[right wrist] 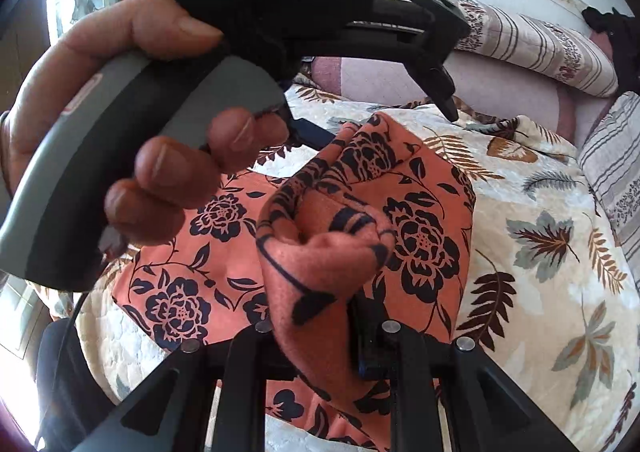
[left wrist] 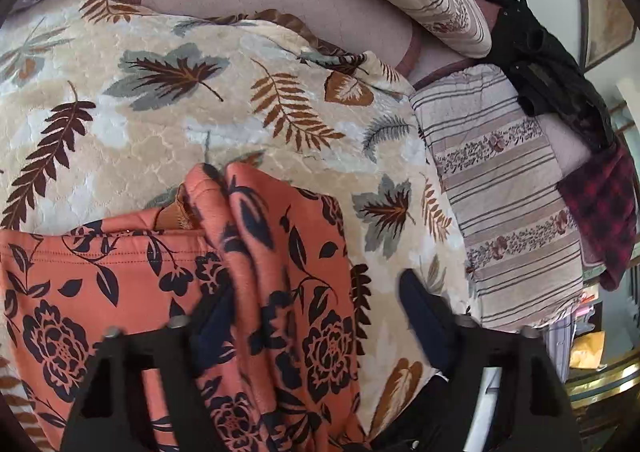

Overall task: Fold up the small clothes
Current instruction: 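Lift the side edge with the right tool and fold it over while the left tool holds the shirt, then smooth the narrow folded shirt flat with both tools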

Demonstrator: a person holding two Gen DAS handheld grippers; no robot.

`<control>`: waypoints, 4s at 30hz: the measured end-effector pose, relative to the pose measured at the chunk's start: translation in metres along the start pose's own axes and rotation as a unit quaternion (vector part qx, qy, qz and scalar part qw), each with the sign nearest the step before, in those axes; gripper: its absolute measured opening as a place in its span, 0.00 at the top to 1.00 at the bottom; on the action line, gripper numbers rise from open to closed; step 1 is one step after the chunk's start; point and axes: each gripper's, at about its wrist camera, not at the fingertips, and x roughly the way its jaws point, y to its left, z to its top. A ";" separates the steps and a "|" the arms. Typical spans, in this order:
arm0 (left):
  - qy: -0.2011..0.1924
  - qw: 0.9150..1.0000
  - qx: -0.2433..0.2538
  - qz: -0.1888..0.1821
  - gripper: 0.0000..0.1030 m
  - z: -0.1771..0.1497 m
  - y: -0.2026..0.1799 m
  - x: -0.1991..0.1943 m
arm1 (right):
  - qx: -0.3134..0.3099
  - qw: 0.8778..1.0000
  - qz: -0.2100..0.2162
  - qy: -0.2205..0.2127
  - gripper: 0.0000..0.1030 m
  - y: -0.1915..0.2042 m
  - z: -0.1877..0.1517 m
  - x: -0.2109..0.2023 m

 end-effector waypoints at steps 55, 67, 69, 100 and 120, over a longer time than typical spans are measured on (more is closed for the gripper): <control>-0.062 0.973 -0.054 0.214 0.57 -0.174 0.153 -0.088 | 0.191 0.953 0.233 0.020 0.28 0.005 -0.056 -0.020; -0.176 0.954 0.026 0.240 0.53 -0.154 0.079 -0.123 | 0.403 0.865 0.293 0.061 0.23 -0.104 -0.080 0.032; -0.173 0.954 0.023 0.245 0.53 -0.147 0.082 -0.105 | 0.427 0.849 0.301 0.078 0.23 -0.107 -0.076 0.050; -0.215 0.925 -0.030 0.311 0.24 -0.171 0.106 -0.069 | 0.375 0.899 0.218 0.065 0.23 -0.096 -0.082 -0.048; -0.269 0.900 -0.059 0.337 0.19 -0.172 0.107 -0.089 | 0.383 0.896 0.217 0.049 0.23 -0.108 -0.089 -0.070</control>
